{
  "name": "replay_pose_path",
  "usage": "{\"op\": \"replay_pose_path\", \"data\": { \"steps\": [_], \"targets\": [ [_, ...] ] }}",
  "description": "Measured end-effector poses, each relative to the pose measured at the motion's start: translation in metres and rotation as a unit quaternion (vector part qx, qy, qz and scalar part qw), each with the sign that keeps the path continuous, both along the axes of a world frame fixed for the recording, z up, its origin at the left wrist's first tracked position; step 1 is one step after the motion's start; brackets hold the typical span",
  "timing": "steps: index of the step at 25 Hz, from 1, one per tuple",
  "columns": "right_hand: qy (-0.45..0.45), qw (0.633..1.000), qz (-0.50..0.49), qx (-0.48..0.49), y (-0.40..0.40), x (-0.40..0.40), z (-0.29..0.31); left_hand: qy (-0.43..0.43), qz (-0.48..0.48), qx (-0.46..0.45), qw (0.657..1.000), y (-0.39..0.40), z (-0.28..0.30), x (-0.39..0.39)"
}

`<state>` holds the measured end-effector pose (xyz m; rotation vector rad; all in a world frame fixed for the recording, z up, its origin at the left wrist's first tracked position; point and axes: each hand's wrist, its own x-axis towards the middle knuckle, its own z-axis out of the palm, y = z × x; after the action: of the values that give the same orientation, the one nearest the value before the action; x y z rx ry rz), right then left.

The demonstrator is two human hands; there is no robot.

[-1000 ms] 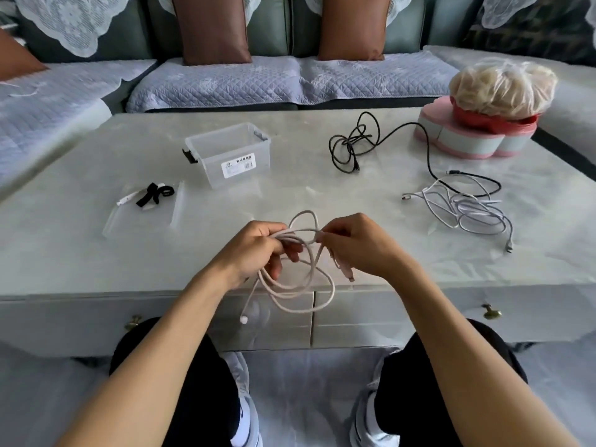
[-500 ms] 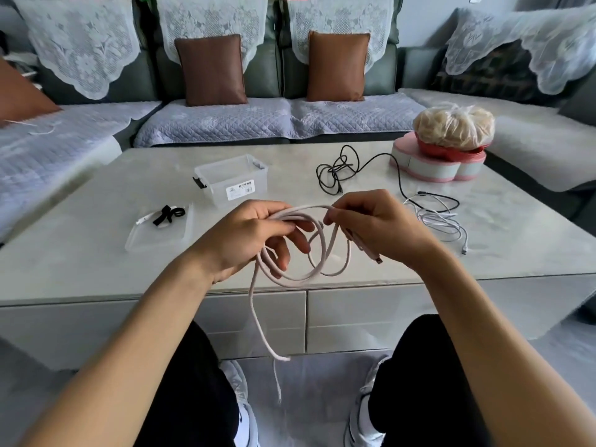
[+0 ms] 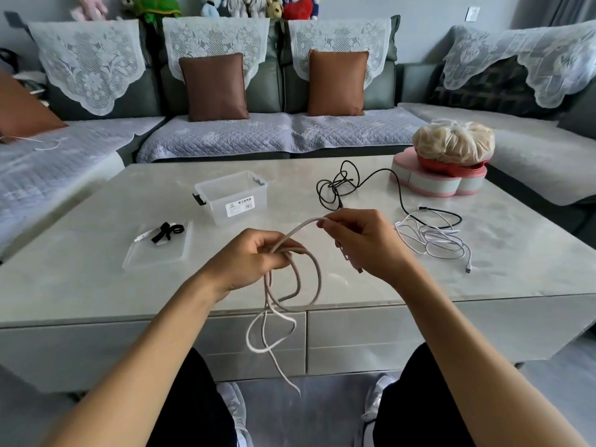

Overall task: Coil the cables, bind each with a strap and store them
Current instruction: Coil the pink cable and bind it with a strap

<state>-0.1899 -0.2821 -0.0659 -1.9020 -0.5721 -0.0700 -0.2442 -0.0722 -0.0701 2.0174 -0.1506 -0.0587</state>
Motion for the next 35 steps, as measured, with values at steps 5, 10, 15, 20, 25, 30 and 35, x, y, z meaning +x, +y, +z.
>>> {"op": "replay_pose_path", "data": {
  "steps": [5,10,15,20,25,30,35],
  "targets": [
    [0.005,0.998,-0.055,0.024,0.018,0.051,-0.024,0.035,0.001,-0.028,0.999,0.019,-0.006,0.047],
    [0.013,0.996,-0.052,0.072,0.036,0.087,-0.033,0.034,0.046,-0.117,0.991,0.013,0.008,0.086],
    [0.013,0.987,-0.095,0.130,0.042,0.114,-0.030,0.061,0.055,-0.246,0.966,0.005,0.036,0.095],
    [0.032,0.988,-0.054,0.143,0.050,0.100,-0.022,0.093,0.068,-0.245,0.963,0.000,0.057,0.071],
    [0.010,0.986,-0.057,0.154,0.039,0.071,0.023,0.094,0.067,-0.244,0.963,-0.011,0.088,0.036],
    [-0.021,0.984,-0.058,0.166,0.025,0.023,0.092,0.034,0.035,-0.214,0.976,-0.028,0.154,-0.010],
    [-0.077,0.984,-0.061,0.149,0.017,-0.007,0.160,-0.007,0.028,-0.208,0.978,-0.038,0.218,-0.039]
  ]
}}
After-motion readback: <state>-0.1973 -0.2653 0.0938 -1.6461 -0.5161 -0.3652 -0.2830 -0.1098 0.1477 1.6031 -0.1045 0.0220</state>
